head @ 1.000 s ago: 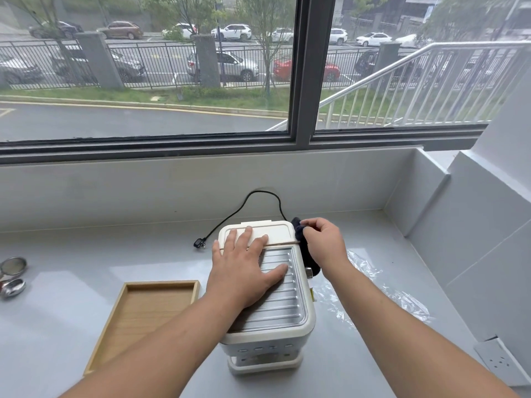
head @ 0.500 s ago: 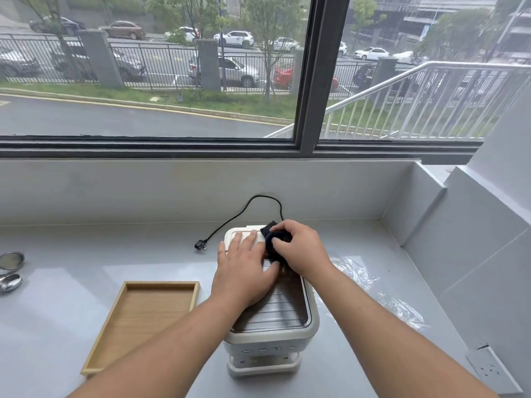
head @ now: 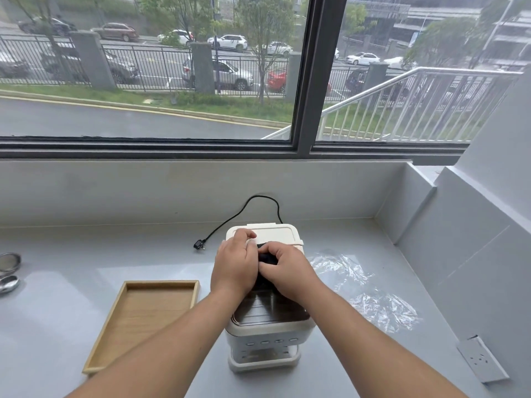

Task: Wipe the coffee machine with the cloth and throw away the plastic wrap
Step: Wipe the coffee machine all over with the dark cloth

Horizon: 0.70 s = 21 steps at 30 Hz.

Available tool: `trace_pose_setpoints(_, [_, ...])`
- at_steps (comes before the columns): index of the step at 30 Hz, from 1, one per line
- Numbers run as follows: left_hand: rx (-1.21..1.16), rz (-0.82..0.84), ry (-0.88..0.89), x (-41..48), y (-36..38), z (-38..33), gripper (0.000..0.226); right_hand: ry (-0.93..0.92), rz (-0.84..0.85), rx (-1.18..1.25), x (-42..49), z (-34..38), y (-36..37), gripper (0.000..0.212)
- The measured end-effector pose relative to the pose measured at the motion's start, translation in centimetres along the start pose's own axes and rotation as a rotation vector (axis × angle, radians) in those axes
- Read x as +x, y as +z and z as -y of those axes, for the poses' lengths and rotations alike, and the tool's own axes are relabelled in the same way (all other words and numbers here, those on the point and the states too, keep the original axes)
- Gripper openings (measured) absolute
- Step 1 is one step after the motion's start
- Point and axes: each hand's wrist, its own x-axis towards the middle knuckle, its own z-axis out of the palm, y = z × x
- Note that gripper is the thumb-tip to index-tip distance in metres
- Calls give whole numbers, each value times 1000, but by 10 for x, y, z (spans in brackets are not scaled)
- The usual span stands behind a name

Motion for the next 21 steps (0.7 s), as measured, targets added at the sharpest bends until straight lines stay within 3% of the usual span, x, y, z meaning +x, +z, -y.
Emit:
trace_pose_setpoints(8, [52,54,91,-7,-5,-4,35,9,36,-11,-19,2,2,23])
trace_pose_setpoints(15, [112,127,84,-6,-20,-4,31,13,93,91,-26,15,-4,32])
trace_pose_setpoints(18, [162,126,98,0,-29,-12,34,-48,50,98,-32,20,-10,38])
trace_pose_setpoints(21, [210,147,172,5,-34,-26,51,-178,-64,-21,-37,23,-21,35])
